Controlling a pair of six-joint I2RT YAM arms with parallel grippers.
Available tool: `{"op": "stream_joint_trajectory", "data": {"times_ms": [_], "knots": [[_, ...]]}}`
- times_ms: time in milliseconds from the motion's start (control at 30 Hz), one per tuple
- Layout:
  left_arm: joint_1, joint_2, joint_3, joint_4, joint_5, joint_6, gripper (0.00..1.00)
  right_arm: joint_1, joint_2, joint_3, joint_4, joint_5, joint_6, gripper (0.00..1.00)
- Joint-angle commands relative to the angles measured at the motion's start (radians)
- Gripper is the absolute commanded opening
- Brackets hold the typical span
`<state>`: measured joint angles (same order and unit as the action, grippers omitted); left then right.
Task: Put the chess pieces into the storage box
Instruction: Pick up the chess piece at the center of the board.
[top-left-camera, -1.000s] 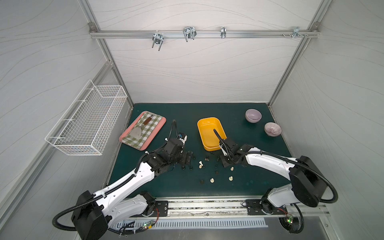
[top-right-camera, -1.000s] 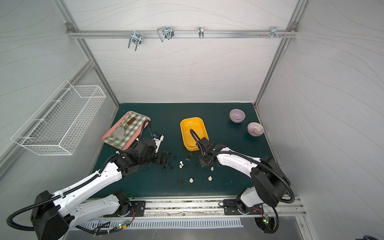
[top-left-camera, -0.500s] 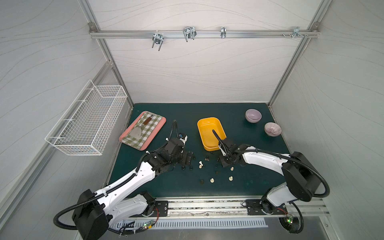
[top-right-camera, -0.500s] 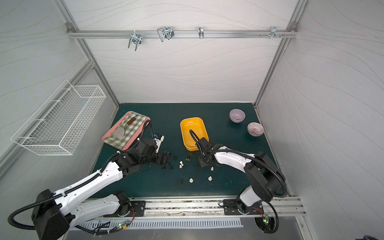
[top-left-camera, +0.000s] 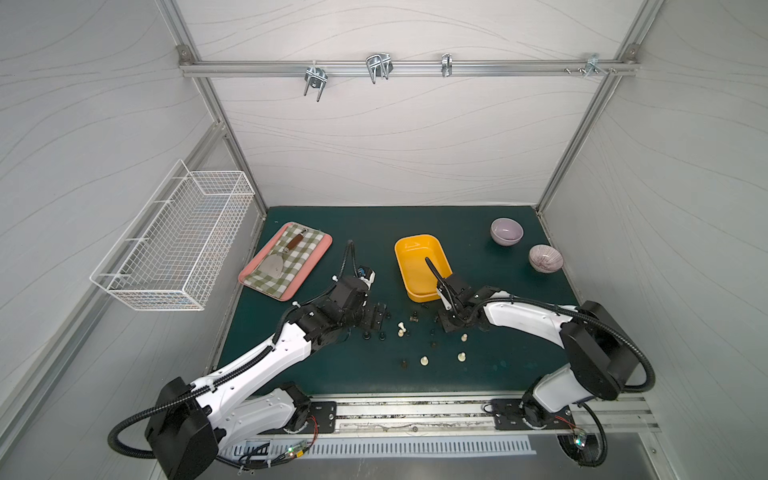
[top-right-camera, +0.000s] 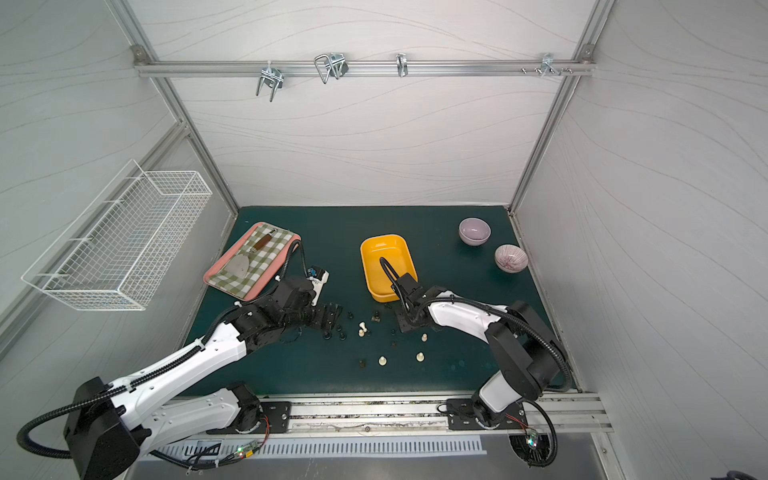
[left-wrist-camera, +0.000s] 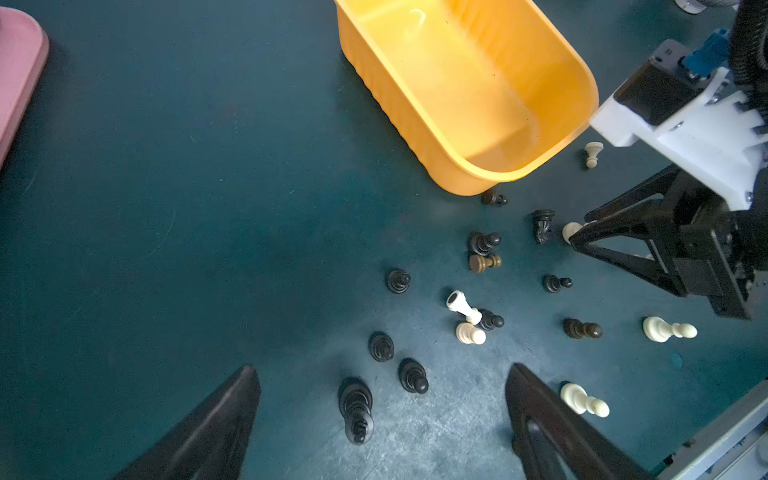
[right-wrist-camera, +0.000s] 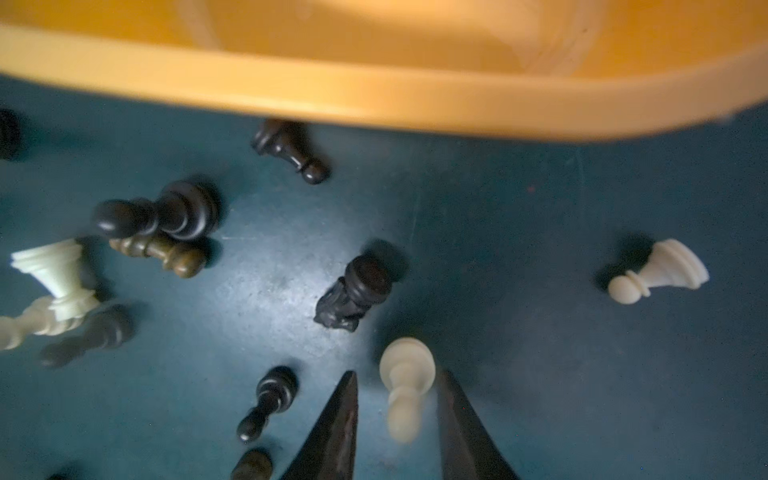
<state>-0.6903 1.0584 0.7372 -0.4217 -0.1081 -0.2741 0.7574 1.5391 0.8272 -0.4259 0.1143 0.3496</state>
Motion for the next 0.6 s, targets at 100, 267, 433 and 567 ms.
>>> {"op": "stream_joint_trajectory", "data": {"times_ms": [100,267,433,567], "knots": [[-0.008,-0.009,-0.031,0.054,-0.027,-0.035,0.93,-0.016,0.017,0.001,0.040,0.002,0.011,0.31],[-0.007,-0.022,-0.044,0.056,-0.025,-0.054,0.93,-0.018,0.018,-0.003,0.054,0.002,0.014,0.28],[-0.007,-0.025,-0.042,0.037,-0.035,-0.050,0.93,-0.019,0.023,-0.005,0.055,0.002,0.010,0.25],[-0.008,-0.017,-0.038,0.033,-0.018,-0.051,0.93,-0.019,0.023,-0.007,0.048,0.002,0.012,0.21]]}}
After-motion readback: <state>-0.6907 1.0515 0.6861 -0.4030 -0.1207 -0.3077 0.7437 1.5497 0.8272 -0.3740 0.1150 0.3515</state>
